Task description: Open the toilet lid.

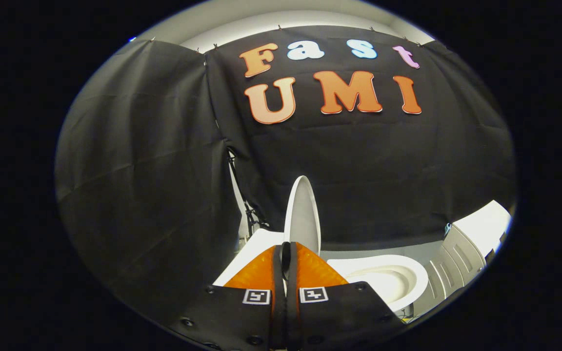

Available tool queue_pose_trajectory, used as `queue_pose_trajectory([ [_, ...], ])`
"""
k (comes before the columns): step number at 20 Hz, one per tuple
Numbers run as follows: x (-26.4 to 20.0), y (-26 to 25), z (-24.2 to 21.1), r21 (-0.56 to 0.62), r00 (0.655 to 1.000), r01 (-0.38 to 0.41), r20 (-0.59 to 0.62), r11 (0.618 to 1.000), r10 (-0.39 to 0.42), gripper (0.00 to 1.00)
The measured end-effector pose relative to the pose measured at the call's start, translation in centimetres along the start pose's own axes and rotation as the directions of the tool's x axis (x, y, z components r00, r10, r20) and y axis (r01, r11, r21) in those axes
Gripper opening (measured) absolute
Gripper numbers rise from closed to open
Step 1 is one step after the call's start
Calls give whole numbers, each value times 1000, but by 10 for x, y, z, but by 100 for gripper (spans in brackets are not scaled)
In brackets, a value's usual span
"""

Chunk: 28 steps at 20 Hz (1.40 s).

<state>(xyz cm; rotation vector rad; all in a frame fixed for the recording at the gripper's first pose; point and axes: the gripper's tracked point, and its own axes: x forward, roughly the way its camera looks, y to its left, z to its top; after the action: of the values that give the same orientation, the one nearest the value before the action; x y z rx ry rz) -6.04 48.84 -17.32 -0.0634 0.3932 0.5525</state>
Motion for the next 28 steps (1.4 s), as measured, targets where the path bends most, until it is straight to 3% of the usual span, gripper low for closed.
queue_pose_trajectory([
  [11,25,66,-18,-88,999,-32,-37,996,29,8],
  [18,26,71,-19,-210,999,33,-3,977,-34,8],
  [21,25,76,-21,-219,1000,20,-3,975,-21,9],
  [23,23,76,-19,-195,1000,-5,-4,981,5,20],
  [28,2,69,14,-134,994,-43,94,990,55,81],
])
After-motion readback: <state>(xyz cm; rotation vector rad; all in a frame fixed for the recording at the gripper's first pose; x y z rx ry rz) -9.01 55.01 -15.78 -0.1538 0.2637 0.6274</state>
